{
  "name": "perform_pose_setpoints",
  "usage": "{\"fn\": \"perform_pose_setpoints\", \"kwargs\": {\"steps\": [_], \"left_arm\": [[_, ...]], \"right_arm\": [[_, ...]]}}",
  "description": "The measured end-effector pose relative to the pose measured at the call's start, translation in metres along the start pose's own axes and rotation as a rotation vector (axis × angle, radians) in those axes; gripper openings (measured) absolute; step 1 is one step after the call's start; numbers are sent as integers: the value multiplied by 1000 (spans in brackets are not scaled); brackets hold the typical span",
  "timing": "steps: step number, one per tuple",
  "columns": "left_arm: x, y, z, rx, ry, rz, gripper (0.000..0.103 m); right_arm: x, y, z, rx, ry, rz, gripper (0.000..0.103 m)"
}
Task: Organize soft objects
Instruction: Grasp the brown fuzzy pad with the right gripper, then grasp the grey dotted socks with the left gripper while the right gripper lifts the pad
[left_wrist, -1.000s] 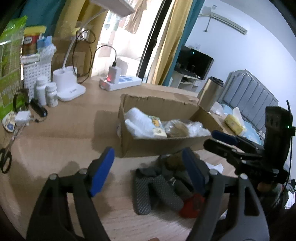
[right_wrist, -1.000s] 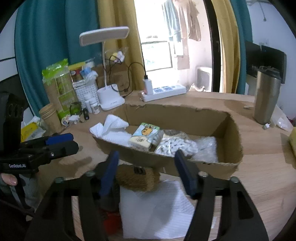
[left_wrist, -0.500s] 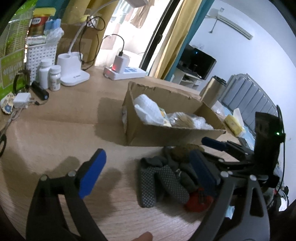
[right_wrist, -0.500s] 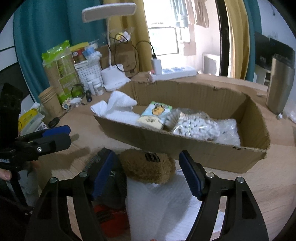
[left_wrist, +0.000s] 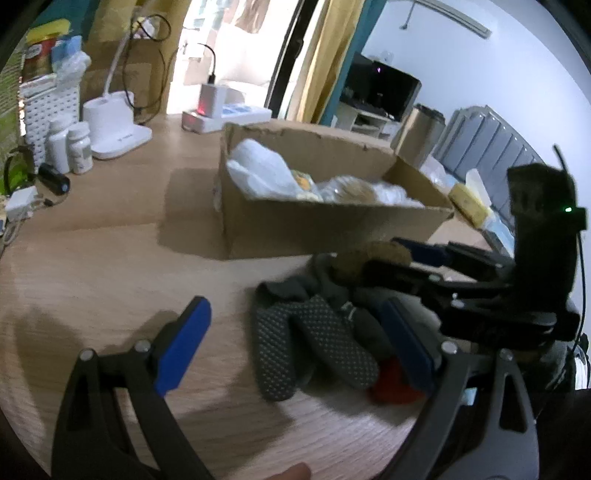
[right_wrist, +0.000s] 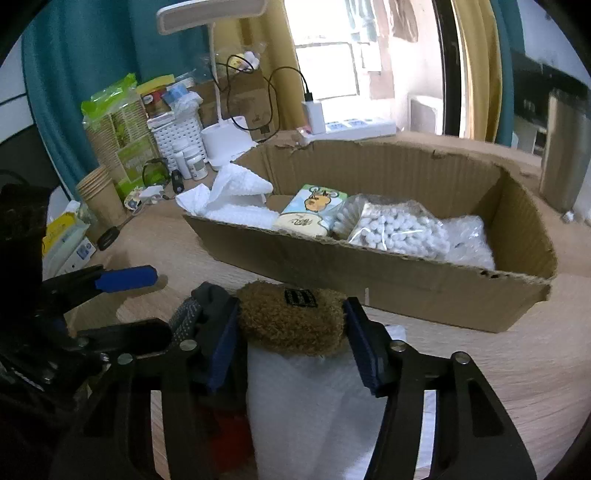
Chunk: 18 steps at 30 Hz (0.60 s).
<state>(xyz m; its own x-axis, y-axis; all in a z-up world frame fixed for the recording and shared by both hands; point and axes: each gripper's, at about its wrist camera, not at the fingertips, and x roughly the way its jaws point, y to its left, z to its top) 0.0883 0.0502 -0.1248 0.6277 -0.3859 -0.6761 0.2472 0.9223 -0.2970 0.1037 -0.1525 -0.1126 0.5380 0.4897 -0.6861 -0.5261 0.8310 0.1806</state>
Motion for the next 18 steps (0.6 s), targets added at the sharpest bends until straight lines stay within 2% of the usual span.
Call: {"fn": "perform_pose_setpoints", "kwargs": {"steps": [9, 18], "left_arm": [[19, -10, 0, 33, 59, 26, 94], [33, -33, 2, 121, 93, 56, 93]], "right_arm": [[-28, -12, -4, 3, -76, -4, 55], [-48, -39, -15, 59, -126, -11, 55]]}}
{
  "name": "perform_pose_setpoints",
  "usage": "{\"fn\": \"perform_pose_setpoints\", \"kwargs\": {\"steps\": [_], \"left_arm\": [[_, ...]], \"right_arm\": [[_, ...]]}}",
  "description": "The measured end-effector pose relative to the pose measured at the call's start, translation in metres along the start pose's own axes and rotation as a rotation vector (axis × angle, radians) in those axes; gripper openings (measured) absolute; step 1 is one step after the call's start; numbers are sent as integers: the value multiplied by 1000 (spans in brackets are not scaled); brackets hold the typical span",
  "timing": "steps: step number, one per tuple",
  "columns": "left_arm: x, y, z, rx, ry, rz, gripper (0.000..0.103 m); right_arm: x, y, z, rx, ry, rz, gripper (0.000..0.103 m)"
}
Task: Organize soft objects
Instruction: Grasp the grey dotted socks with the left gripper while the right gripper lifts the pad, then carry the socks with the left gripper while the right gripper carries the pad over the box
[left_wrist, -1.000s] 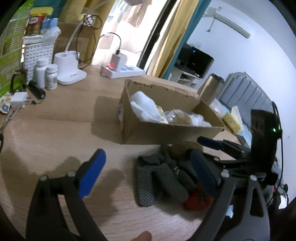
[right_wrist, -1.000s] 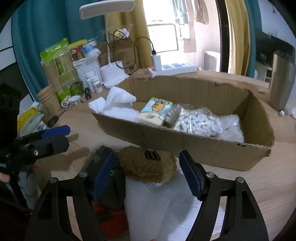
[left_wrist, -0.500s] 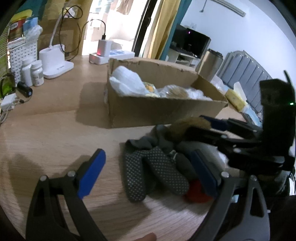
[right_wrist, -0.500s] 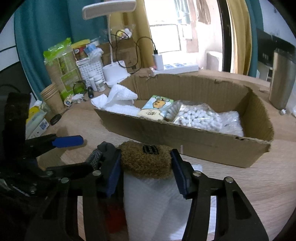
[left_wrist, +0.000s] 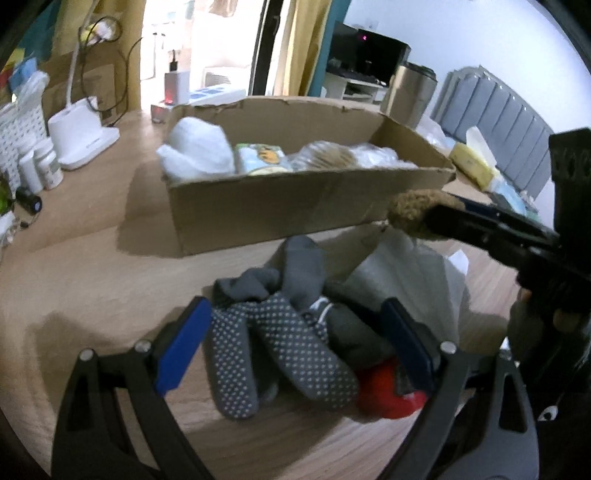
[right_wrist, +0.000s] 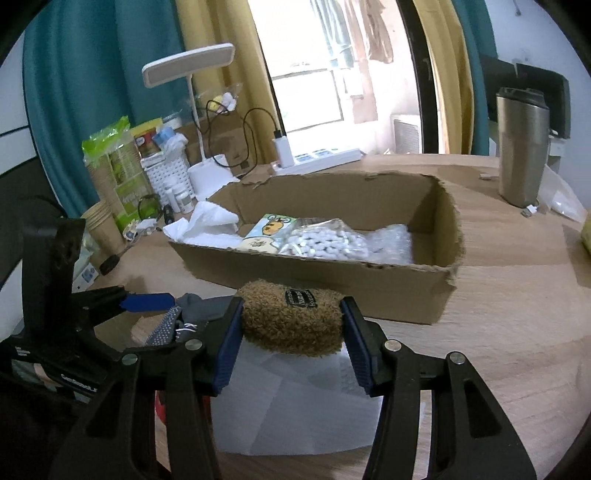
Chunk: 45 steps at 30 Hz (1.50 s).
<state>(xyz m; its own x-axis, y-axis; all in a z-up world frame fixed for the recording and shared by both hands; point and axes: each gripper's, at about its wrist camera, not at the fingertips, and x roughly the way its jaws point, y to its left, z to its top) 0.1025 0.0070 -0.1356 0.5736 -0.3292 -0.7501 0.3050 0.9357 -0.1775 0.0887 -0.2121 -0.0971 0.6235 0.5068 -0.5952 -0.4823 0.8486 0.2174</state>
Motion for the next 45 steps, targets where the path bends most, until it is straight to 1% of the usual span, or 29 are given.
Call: {"fn": "perform_pose_setpoints", "kwargs": {"steps": [2, 3, 4, 7, 8, 10, 11, 12, 13, 16, 23, 29, 34, 39, 45], "left_arm": [[3, -6, 1, 32, 14, 13, 91], [4, -8, 1, 43, 18, 15, 81], [6, -11, 1, 58, 26, 22, 74], [10, -20, 0, 105, 36, 45, 62], [11, -21, 1, 114, 37, 45, 60], [11, -22, 1, 121, 37, 41, 53], [11, -23, 1, 123, 38, 37, 50], [11, -23, 2, 126, 38, 33, 43], [11, -23, 3, 124, 37, 29, 39], [6, -23, 4, 117, 18, 29, 35], [-18, -21, 10, 108, -50, 15, 35], [-37, -21, 15, 110, -107, 2, 35], [-49, -23, 20, 112, -146, -45, 35], [-61, -24, 27, 111, -190, -61, 35], [-67, -17, 34, 100, -214, -73, 35]], "right_arm": [[-3, -3, -2, 6, -7, 1, 55], [-5, -5, -2, 10, -13, 1, 55], [-7, -7, -3, 14, -18, 4, 55], [-8, -11, -5, 22, -22, 5, 55], [-8, -13, -6, 27, -22, 4, 55], [-9, -16, -8, 35, -23, 4, 55], [-9, -17, -8, 39, -24, 4, 55], [-10, -18, -9, 40, -26, 6, 55], [-11, -19, -9, 40, -29, 7, 55], [-13, -21, -10, 43, -35, 8, 55], [-18, -27, -9, 60, -51, 4, 55], [-23, -24, -5, 47, -65, 0, 55], [-27, -19, -1, 36, -74, 4, 55], [-36, -15, 4, 32, -100, 24, 55], [-43, -11, 8, 13, -119, 23, 55]]}}
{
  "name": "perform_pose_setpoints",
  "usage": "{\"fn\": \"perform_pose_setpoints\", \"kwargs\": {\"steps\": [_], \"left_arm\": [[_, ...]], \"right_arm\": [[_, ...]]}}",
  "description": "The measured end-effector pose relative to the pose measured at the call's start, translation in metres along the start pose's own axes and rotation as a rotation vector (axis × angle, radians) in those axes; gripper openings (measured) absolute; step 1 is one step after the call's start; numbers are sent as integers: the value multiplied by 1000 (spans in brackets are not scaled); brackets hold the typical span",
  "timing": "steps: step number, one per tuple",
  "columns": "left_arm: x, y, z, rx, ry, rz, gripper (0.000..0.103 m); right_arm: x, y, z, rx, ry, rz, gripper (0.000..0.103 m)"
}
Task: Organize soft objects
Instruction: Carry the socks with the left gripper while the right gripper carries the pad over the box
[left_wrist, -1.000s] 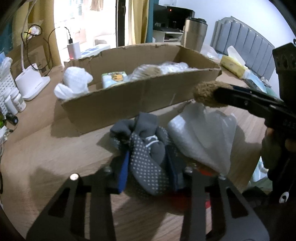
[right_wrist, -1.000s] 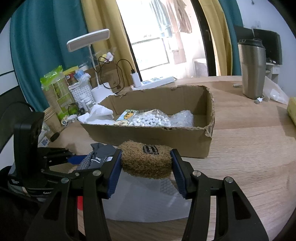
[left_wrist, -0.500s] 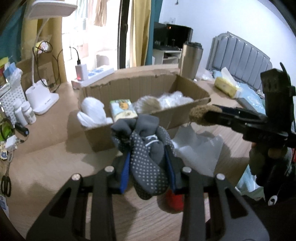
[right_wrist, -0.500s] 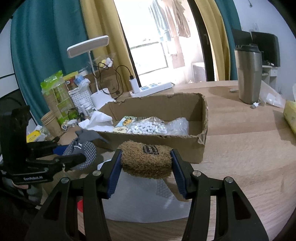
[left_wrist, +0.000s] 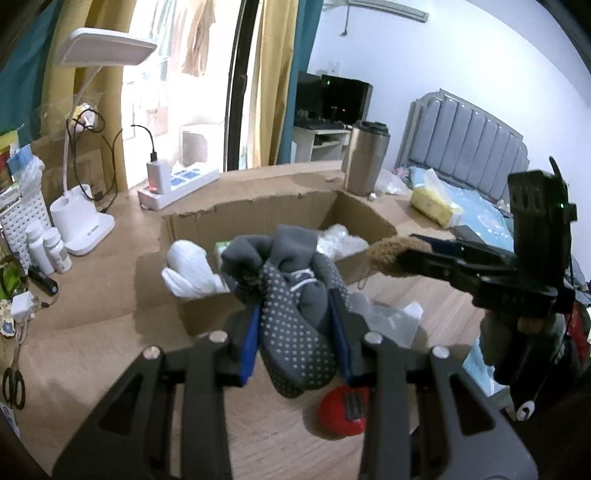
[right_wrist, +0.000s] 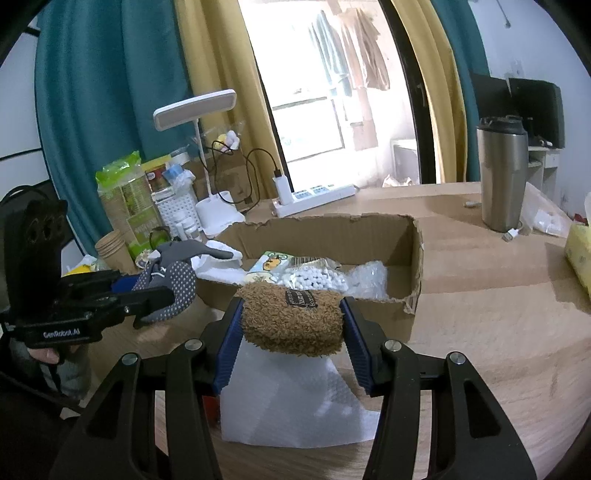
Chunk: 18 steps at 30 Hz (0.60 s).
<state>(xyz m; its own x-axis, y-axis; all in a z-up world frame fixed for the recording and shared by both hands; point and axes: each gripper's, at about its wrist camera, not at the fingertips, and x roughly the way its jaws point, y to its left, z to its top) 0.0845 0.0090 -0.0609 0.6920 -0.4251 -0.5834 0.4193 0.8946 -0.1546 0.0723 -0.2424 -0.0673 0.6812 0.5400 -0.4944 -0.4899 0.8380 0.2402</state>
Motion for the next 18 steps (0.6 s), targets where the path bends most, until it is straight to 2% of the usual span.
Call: {"fn": "perform_pose_setpoints", "kwargs": {"steps": [18], "left_arm": [[0, 30, 16, -48, -61, 54, 37]], "right_arm": [[1, -9, 16, -33, -35, -44, 55]]}}
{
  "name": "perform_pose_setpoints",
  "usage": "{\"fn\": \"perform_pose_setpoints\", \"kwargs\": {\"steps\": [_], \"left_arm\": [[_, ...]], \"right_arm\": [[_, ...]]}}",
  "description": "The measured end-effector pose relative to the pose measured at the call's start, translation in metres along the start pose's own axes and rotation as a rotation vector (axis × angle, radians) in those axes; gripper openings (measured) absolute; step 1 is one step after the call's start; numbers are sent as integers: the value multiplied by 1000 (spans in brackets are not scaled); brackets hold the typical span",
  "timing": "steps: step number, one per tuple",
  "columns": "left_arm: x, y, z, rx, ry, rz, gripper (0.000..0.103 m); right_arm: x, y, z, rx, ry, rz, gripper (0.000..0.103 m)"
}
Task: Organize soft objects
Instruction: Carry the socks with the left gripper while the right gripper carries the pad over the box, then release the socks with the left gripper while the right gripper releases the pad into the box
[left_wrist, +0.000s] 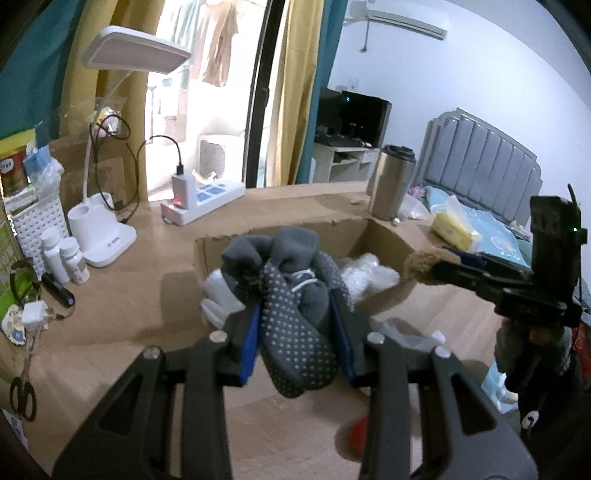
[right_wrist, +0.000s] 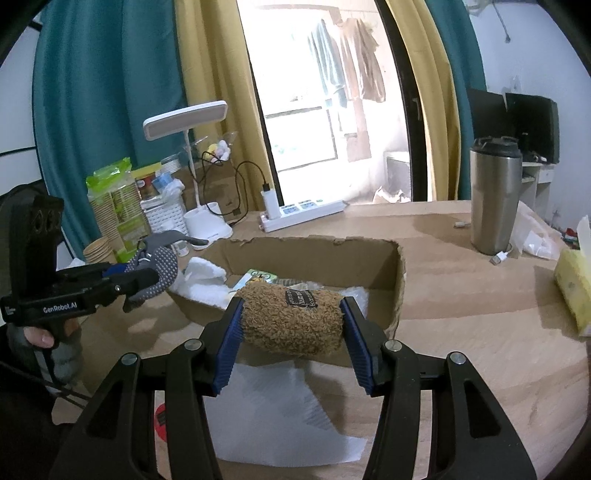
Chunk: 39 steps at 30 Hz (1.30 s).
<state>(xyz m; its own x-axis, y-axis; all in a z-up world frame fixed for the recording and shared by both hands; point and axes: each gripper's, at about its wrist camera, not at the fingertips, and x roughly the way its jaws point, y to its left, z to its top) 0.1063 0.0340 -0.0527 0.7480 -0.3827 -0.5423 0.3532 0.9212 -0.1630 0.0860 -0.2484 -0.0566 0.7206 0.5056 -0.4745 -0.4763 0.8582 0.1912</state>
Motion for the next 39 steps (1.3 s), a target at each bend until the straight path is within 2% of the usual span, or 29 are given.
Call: {"fn": "perform_pose_setpoints", "kwargs": {"steps": [8, 22, 39], "left_arm": [[5, 11, 10, -5, -16, 28, 37], [32, 25, 18, 1, 1, 24, 37], [75, 21, 18, -35, 88, -58, 37]], "right_arm": [[2, -4, 6, -7, -11, -17, 55], [20, -12, 15, -1, -9, -66, 56], [55, -22, 26, 26, 10, -101, 56]]}}
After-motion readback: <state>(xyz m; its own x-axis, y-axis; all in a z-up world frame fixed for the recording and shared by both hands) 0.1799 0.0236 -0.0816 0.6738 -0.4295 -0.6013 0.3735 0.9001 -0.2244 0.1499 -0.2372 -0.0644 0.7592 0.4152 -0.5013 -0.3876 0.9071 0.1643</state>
